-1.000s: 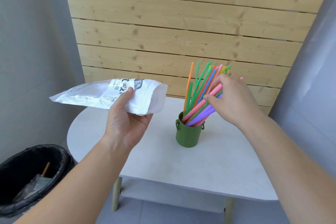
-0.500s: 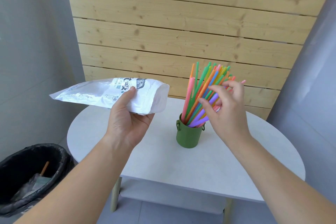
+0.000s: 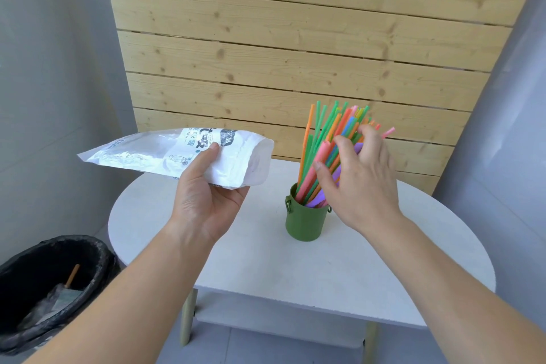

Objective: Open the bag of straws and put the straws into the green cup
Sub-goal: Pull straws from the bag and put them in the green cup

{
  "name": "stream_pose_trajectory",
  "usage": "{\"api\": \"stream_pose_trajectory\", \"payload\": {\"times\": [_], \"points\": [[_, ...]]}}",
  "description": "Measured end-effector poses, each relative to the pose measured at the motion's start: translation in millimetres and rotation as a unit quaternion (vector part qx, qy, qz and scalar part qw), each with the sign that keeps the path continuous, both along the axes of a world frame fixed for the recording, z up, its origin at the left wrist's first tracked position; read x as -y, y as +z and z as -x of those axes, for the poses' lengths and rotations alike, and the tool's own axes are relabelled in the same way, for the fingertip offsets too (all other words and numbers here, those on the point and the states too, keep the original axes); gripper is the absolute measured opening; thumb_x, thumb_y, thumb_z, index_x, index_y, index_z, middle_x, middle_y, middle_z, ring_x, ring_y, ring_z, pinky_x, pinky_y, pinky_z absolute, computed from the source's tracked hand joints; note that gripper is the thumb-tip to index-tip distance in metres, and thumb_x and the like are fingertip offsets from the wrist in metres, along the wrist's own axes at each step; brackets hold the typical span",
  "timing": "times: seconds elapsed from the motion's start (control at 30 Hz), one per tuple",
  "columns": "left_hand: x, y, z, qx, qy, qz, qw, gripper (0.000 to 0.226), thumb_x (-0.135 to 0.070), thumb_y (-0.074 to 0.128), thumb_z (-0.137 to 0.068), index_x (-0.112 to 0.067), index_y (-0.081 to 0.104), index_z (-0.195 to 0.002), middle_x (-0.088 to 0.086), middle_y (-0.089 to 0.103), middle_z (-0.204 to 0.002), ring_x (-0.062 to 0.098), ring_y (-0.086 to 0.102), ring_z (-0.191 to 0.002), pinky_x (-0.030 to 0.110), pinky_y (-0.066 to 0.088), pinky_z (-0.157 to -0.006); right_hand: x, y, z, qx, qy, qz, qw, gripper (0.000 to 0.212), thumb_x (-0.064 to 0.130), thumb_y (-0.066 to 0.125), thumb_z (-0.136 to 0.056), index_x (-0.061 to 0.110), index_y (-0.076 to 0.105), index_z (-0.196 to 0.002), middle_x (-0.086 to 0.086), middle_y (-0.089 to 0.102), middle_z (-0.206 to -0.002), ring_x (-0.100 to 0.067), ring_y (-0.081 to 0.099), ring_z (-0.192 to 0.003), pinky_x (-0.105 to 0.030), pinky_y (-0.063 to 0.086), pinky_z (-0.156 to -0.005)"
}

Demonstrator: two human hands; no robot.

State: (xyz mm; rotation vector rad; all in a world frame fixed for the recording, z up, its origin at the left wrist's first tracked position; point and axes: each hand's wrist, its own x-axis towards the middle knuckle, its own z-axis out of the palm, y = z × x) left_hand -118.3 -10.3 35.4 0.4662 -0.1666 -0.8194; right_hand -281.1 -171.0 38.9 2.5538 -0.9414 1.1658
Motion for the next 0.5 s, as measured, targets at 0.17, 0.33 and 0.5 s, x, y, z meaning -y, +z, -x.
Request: {"api": "stream_pose_trajectory", "payload": {"times": [0.17, 0.33, 0.5], "points": [[1.2, -0.4, 1.7, 0.003, -0.007, -0.002, 1.0, 0.015, -0.012, 0.067, -0.094, -0.01, 0.069, -0.109, 0.008, 0.079, -0.104, 0.027, 0.077, -0.095, 0.037, 0.063, -0.074, -4.3, -3.8, 1.8, -0.043, -0.03, 0.009, 0.999, 0.054, 0.053, 0.058, -0.09, 0.014, 0.061, -0.127, -0.028, 0.043, -0.146, -0.045, 0.048, -0.113, -0.049, 0.037, -0.09], [0.7, 0.5, 2.1, 0.01, -0.013, 0.0, 1.0, 0.021, -0.012, 0.066, -0.094, -0.009, 0.068, -0.114, 0.009, 0.079, -0.107, 0.027, 0.077, -0.097, 0.038, 0.063, -0.075, -3.9, 0.4, 5.6, -0.019, 0.002, -0.002, 1.0, 0.06, 0.058, 0.047, -0.09, 0.015, 0.058, -0.13, -0.024, 0.031, -0.159, -0.041, 0.025, -0.144, -0.051, 0.025, -0.104], [-0.4, 1.2, 3.0, 0.008, -0.014, -0.004, 1.0, 0.023, -0.011, 0.066, -0.094, -0.009, 0.067, -0.117, 0.009, 0.079, -0.107, 0.027, 0.077, -0.097, 0.037, 0.062, -0.072, -7.8, -7.0, 3.8, -0.042, 0.021, -0.002, 0.999, 0.06, 0.051, 0.033, -0.099, 0.016, 0.055, -0.142, -0.02, 0.013, -0.168, -0.04, 0.01, -0.154, -0.055, 0.02, -0.115]]}}
